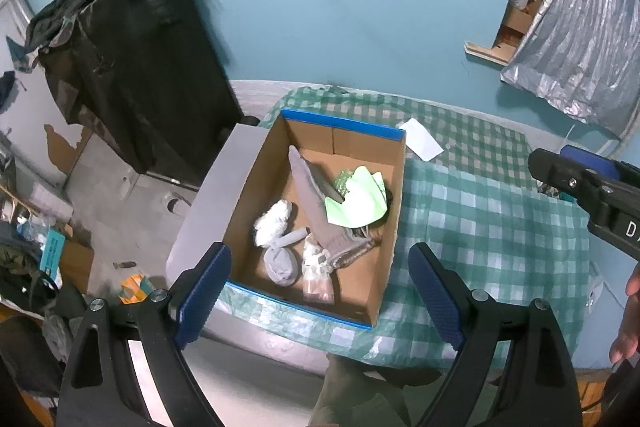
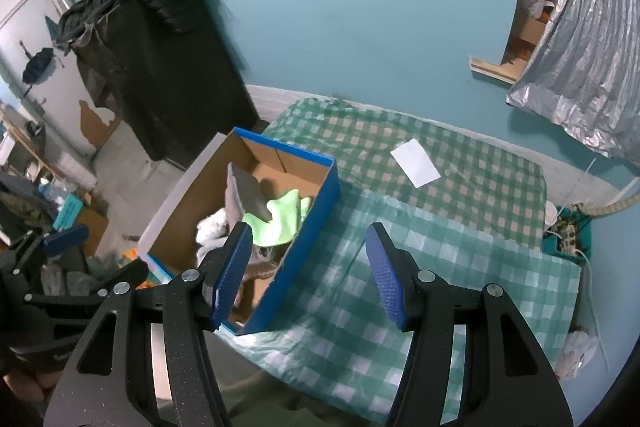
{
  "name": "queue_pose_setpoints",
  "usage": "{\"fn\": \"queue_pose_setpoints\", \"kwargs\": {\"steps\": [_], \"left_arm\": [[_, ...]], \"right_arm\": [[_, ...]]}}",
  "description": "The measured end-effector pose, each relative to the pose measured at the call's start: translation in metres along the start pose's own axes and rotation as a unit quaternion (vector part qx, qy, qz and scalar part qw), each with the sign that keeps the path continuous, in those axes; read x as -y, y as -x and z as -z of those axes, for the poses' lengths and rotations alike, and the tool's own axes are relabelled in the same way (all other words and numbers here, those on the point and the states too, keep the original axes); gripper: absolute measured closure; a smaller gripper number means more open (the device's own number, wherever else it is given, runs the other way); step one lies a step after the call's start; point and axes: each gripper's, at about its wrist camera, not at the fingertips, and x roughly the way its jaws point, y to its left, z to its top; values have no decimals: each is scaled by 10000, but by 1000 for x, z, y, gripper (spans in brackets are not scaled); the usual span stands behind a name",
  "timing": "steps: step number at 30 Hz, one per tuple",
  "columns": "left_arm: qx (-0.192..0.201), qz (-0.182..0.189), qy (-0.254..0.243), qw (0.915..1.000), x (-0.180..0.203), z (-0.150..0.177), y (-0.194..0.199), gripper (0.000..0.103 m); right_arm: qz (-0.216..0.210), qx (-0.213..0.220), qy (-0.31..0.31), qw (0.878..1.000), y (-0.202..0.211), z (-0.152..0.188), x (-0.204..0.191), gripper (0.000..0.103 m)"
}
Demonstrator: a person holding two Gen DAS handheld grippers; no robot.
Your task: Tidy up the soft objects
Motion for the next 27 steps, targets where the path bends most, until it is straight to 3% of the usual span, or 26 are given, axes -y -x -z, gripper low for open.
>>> {"fn": "queue_pose_setpoints", "kwargs": {"steps": [27], "left_arm": [[-19, 24, -90, 10000, 11, 3, 4, 12]], "right_arm": [[-24, -64, 69, 10000, 1, 5, -5, 45]]}}
